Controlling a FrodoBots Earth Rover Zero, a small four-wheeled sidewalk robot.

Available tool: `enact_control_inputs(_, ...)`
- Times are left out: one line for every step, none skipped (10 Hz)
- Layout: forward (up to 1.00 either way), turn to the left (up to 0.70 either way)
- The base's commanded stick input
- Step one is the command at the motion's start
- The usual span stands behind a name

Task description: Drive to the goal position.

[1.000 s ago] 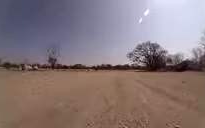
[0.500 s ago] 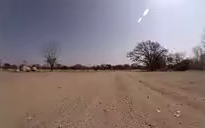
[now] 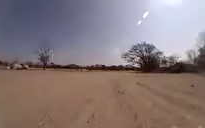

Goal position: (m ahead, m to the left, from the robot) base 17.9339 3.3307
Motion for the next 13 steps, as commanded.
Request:
enact_control_inputs(1.0,0.0)
enact_control_inputs(1.0,0.0)
enact_control_inputs(1.0,0.0)
enact_control_inputs(1.0,0.0)
enact_control_inputs(1.0,0.0)
enact_control_inputs(1.0,0.0)
enact_control_inputs(1.0,0.0)
enact_control_inputs(1.0,0.0)
enact_control_inputs(1.0,0.0)
enact_control_inputs(1.0,0.0)
enact_control_inputs(1.0,0.0)
enact_control_inputs(1.0,0.0)
enact_control_inputs(1.0,0.0)
